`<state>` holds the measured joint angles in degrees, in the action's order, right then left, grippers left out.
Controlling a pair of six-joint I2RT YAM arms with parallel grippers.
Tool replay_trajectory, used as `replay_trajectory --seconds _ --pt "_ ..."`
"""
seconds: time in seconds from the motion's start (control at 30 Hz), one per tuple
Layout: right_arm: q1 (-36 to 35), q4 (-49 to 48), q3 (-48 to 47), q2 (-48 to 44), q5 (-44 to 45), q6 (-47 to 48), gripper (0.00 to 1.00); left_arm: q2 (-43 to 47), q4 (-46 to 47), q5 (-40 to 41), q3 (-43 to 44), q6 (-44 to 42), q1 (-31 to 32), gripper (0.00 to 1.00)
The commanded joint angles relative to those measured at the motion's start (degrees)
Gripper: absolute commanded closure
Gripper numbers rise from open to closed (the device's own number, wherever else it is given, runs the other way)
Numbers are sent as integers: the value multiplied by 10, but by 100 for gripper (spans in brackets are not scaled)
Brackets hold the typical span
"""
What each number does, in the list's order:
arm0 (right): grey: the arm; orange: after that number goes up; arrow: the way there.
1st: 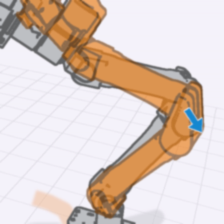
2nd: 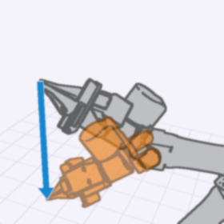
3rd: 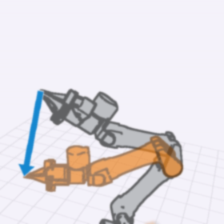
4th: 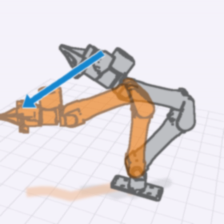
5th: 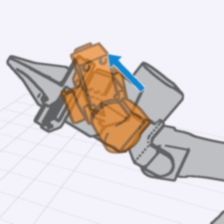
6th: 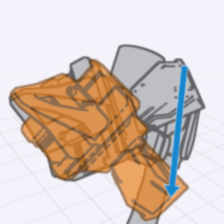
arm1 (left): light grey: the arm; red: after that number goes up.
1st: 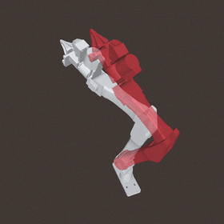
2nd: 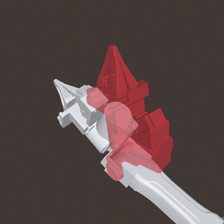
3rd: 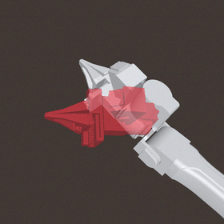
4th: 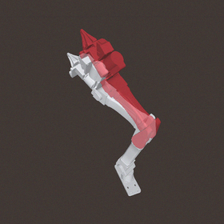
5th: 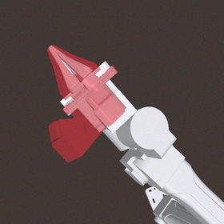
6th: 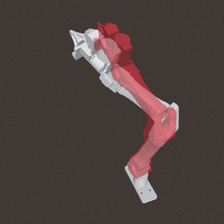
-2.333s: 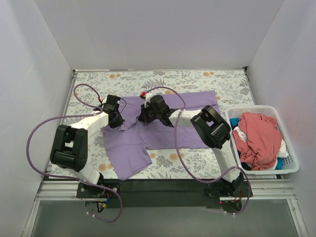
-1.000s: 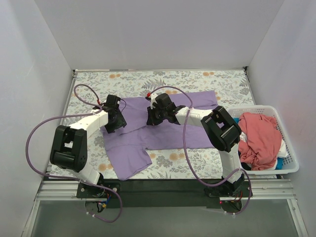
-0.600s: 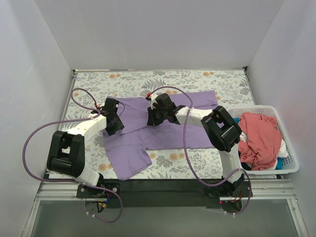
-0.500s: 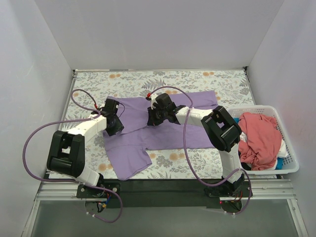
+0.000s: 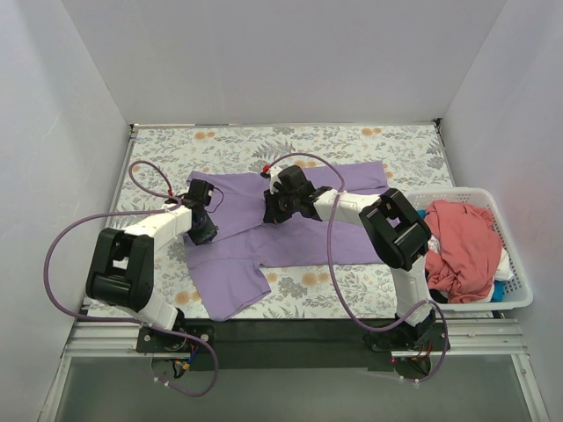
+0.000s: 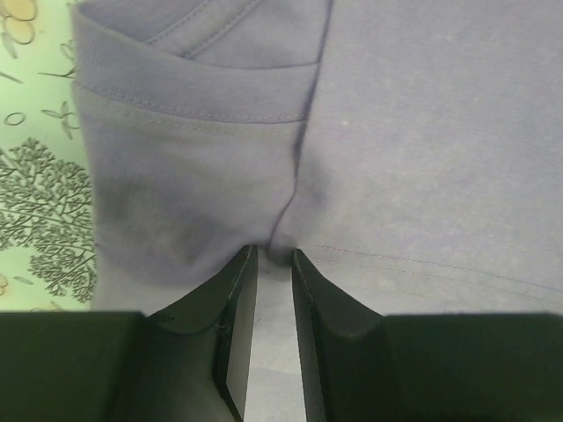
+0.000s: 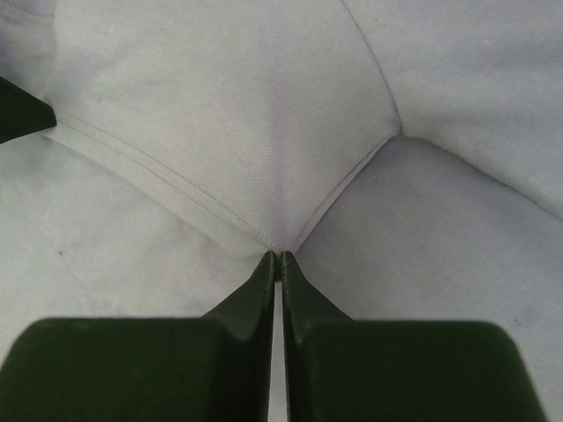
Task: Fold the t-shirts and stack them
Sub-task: Fold the tshirt
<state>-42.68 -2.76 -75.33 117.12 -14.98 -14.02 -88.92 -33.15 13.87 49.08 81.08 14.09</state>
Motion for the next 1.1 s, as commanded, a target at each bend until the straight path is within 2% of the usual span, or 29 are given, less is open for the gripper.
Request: replay_trajectory --seconds 0.0,0.07,0.13,0.17,0.2,0.27,0.33,0.37,0.6,0.73,1.07 --pt "6 18 -13 -33 5 10 93 35 -31 34 2 7 1 79" --pt "7 27 -14 -35 2 13 88 40 -35 33 4 8 1 78" --pt "8 30 -14 -40 3 17 78 50 -39 29 10 11 0 67" --pt "8 46 -14 -50 7 22 68 54 -39 29 13 12 0 63" --pt "13 56 -14 -58 12 27 63 62 -38 31 19 12 0 56" --pt "25 66 -15 -78 21 34 53 66 -35 36 43 9 -1 51" --pt "60 79 -15 -89 24 37 50 56 -21 34 63 1 -12 41" --pt "73 81 -16 -101 25 38 49 47 -17 34 88 0 -16 40" --pt "233 85 -19 -109 14 44 50 -90 36 -9 207 -18 -99 40" --pt "307 84 -47 -75 7 37 51 -149 66 -40 255 -29 -128 49" --pt "380 80 -107 3 -7 21 52 -264 80 -55 333 -34 -140 60"
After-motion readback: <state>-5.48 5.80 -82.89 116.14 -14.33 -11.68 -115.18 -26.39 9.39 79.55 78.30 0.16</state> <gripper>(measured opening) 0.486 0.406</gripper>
